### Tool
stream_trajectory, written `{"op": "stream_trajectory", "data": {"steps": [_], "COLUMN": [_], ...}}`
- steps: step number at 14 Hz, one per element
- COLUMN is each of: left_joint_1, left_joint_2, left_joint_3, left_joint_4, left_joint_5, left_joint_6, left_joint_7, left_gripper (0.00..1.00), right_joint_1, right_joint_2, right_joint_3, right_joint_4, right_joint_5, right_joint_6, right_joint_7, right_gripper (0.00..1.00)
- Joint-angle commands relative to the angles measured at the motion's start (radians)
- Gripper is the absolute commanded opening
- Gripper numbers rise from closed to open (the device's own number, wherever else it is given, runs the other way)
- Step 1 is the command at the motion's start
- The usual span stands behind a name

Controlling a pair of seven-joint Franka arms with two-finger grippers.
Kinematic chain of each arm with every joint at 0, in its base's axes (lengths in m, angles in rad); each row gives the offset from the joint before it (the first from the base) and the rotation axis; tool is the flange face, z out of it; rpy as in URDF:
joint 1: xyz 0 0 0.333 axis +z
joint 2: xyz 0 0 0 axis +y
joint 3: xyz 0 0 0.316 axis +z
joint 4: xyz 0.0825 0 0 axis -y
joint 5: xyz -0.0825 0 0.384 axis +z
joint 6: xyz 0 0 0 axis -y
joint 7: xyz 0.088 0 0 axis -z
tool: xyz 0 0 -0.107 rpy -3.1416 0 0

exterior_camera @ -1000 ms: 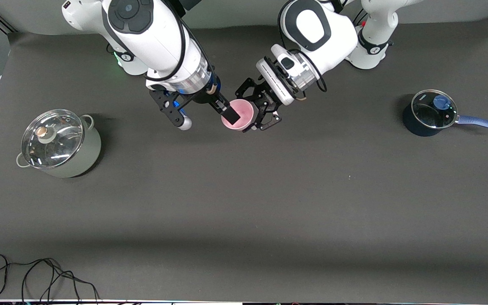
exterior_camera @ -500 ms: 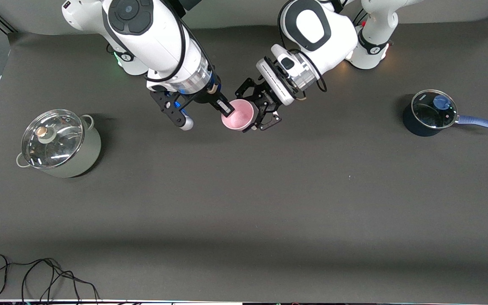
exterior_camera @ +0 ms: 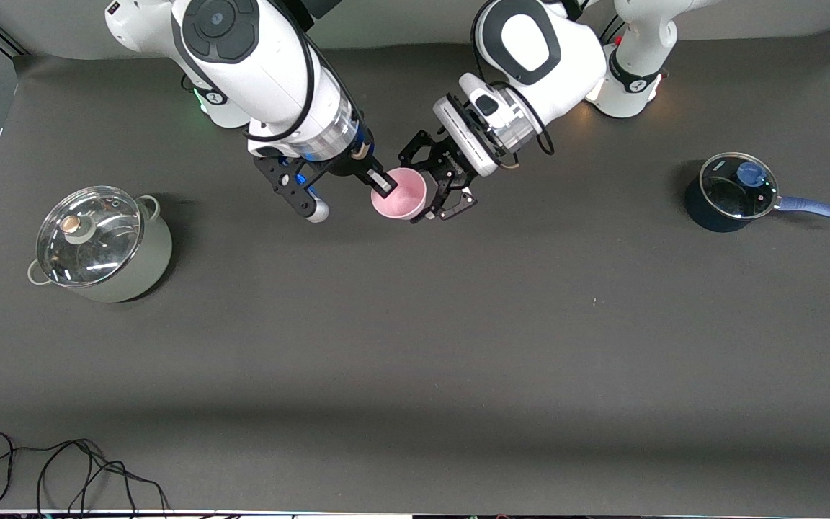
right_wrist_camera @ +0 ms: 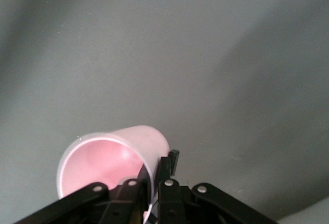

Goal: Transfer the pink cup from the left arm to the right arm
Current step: 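Open the left gripper and release the cup to the right gripper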

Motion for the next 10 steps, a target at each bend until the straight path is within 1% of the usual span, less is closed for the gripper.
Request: {"op": "stream_trajectory", "data": {"steps": [1,3,6,8,10], "left_joint_1": [-0.001,0.007,0.033,0.087,0.145], "left_joint_2": [-0.034,-0.032,-0.021,-0.006,0.014], "left_joint_3": [0.008,0.009,0.02,0.022,0.022], "left_joint_4": [-0.001,-0.007,-0.027,-0.05,-0.067], "left_joint_5": [-0.021,-0.019,-0.019,-0.016,-0.013], "left_joint_6": [0.006,0.009,0.009,0.008,0.002], "left_joint_7": [-0.039,-0.05,-0.05,-0.048,-0.045], "left_gripper": [0.99,0.99,0.99,0.99,0.99], "right_joint_1": [-0.01,-0.025,-0.094,-0.14,-0.194], "right_joint_2": [-0.011,-0.014,-0.029,-0.038,-0.053], "right_joint_3": [-0.013,-0.019,-0.019,-0.021,-0.045], "right_joint_4": [0.005,0.005,0.004,0.005,-0.006], "right_joint_5": [0.019,0.019,0.019,0.007,0.003], "right_joint_6": [0.005,0.004,-0.018,-0.074,-0.129], "right_joint_7": [-0.051,-0.11,-0.229,-0.368,-0.516], "right_gripper": [0.0,0.0,0.0,0.0,0.0]}}
